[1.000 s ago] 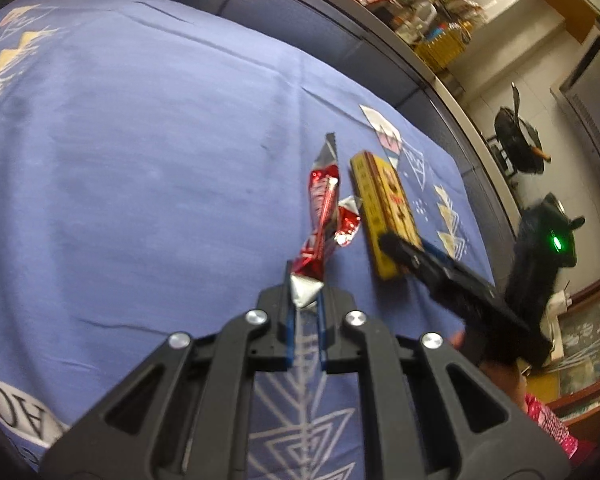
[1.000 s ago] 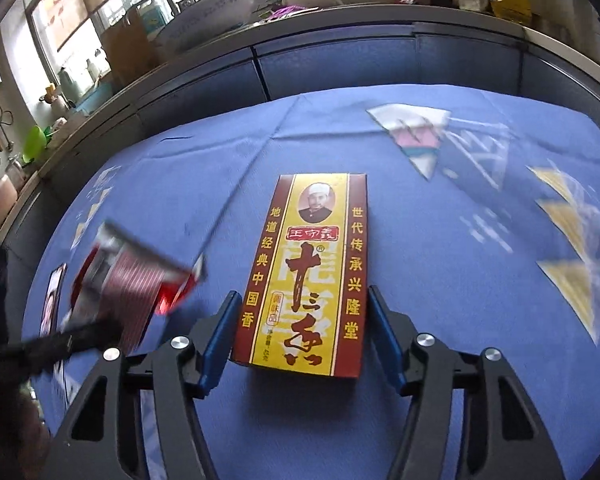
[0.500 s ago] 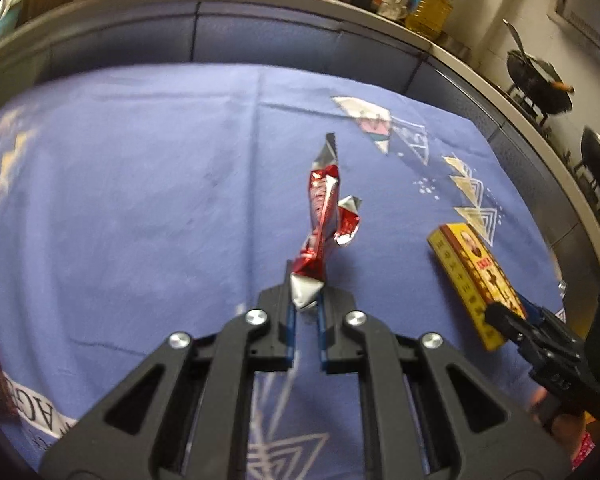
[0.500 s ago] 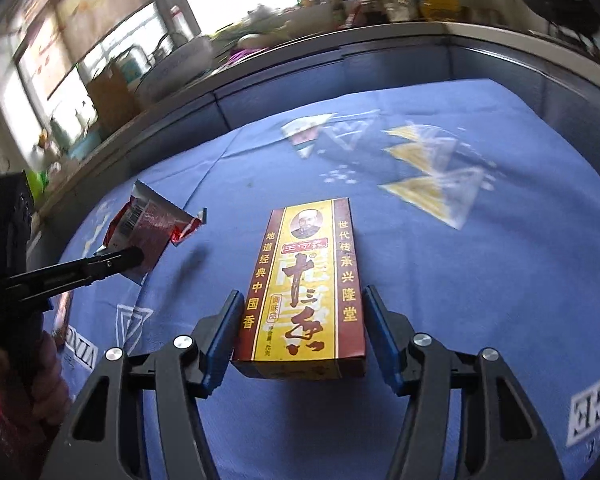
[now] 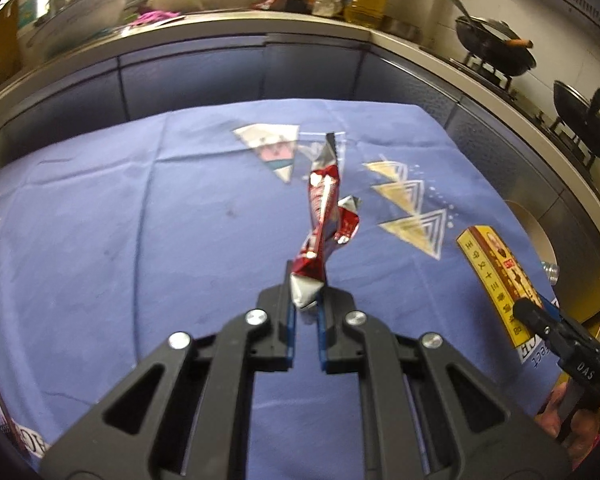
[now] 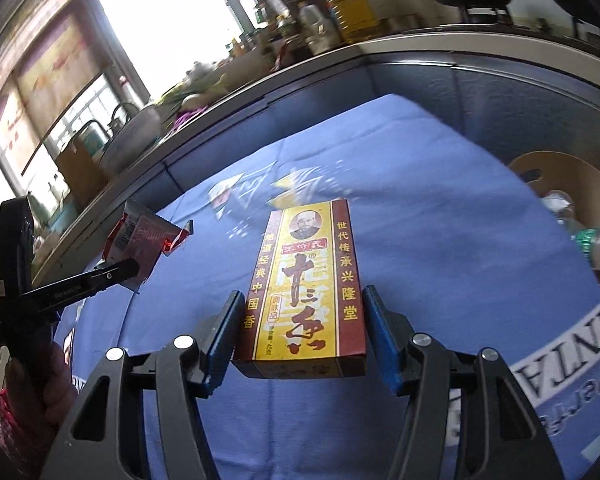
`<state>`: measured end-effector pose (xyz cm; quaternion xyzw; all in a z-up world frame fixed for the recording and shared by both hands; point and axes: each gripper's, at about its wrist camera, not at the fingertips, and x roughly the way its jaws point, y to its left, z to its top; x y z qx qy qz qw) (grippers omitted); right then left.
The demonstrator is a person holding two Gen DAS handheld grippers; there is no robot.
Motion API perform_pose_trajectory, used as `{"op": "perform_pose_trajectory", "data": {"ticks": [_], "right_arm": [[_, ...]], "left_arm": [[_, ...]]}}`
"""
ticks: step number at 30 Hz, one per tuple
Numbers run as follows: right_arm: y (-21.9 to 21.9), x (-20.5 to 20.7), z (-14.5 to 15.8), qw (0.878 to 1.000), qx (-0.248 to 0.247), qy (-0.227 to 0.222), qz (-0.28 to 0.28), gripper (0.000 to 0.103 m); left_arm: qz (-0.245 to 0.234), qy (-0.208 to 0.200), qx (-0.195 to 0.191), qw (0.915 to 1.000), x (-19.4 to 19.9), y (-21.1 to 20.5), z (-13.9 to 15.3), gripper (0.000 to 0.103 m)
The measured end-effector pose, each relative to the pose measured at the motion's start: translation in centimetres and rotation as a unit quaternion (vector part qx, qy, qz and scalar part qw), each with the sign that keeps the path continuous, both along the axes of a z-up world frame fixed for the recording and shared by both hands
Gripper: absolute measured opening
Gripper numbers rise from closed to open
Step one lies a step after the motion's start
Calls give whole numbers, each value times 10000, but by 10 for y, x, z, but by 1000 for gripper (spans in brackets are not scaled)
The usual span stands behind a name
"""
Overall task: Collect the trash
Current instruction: 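Lift and carry the wrapper and spice box toward the wastebasket with both tools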
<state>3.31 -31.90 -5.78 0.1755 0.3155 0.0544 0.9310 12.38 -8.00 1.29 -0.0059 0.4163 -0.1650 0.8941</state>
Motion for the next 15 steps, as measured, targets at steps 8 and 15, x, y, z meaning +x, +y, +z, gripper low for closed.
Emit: {"op": "perform_pose_trajectory", "data": {"ticks": [8,15], "right_arm": [[-34,-7,-4,9992,171,-92,-338,58],[-53,-10,-9,9983,293,-104,-484,58]], "left_arm": [[-248,-44,109,9996,9,-36,6,8],[-464,-4,37,9989,14,-57,11,8]]}}
